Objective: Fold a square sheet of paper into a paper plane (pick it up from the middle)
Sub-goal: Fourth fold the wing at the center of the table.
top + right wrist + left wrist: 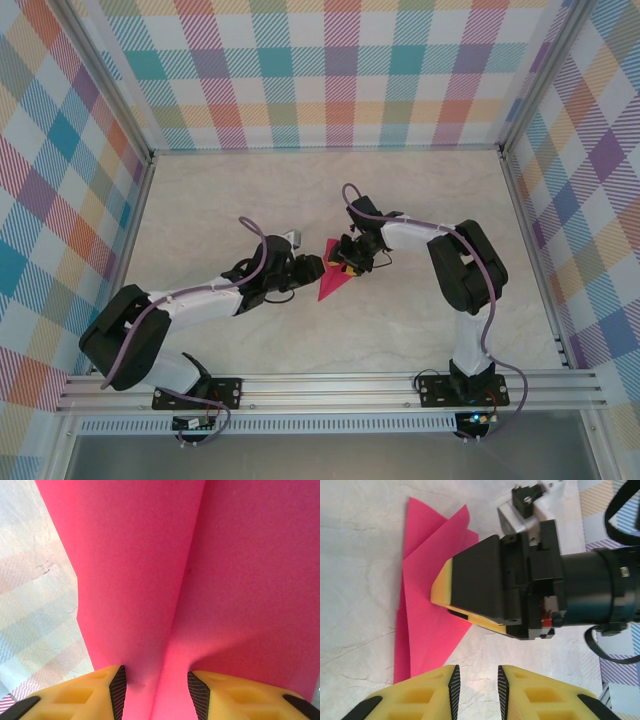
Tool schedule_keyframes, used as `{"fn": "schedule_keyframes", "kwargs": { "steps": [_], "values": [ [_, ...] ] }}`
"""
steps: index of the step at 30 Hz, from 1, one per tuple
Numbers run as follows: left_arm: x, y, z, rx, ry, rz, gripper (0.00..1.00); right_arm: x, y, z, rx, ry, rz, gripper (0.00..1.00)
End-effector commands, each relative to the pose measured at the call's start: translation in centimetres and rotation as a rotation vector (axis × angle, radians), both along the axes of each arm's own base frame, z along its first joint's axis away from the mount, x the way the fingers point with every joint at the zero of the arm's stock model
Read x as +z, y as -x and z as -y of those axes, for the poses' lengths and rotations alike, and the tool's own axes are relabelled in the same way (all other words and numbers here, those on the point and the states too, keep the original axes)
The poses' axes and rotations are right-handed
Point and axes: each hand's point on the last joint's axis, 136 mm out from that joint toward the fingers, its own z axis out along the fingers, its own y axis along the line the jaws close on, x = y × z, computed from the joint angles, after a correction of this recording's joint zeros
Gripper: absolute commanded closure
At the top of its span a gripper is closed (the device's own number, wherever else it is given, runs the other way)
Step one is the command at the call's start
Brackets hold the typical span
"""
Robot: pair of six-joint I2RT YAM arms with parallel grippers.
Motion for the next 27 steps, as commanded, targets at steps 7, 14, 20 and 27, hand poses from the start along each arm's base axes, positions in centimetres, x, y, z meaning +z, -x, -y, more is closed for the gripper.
{"fn": "schedule_keyframes", "kwargs": {
  "steps": [7,14,20,27],
  "values": [
    [-2.3,-0.3,1.5,-0.032,0.039,-0.073,0.79,-9.3,5.2,9.0,-0.028,0.457,-0.198,0.63],
    [-3.1,-0.6,2.1,-0.046,0.042,-0.085,0.8,-9.5,5.1,9.0,-0.026,0.464,-0.204,0.65],
    [-3.4,-0.5,2.4,-0.06,0.049,-0.089,0.8,-9.7,5.1,9.2,-0.027,0.477,-0.211,0.61],
    [-3.5,-0.2,3.5,-0.106,0.067,-0.086,0.8,-10.1,5.5,9.4,-0.048,0.491,-0.237,0.6]
  ]
}}
